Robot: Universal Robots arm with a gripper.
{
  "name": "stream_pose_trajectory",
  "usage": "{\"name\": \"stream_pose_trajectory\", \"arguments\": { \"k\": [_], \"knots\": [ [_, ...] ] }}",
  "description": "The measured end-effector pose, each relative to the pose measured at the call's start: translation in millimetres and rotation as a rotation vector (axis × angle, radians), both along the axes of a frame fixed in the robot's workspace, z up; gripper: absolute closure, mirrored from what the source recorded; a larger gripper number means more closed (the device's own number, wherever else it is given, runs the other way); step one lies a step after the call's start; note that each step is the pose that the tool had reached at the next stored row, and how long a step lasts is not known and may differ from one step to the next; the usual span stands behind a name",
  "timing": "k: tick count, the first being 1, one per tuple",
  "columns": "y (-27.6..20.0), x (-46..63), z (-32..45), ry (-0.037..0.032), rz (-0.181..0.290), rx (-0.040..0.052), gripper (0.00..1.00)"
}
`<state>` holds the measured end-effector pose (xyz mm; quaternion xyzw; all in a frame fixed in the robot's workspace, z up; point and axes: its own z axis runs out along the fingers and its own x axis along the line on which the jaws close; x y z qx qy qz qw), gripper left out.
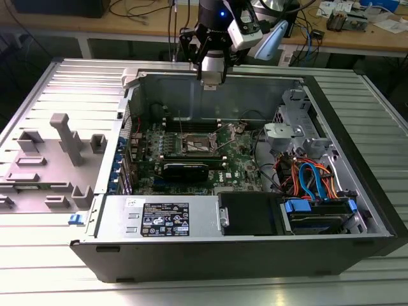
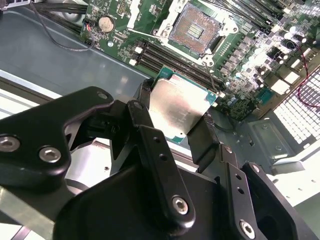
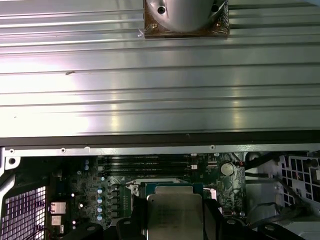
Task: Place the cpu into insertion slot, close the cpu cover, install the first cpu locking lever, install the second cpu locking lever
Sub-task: 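Place the cpu into insertion slot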
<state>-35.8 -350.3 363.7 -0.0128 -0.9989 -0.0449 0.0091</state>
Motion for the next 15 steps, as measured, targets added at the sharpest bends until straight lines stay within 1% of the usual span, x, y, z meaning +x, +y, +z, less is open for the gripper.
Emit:
{"name": "stream_pose_trajectory", "arguments": {
  "k": [15],
  "knots": [
    [-3.6,0.0,0.0,0.0,0.0,0.0,0.46]
  ]
}}
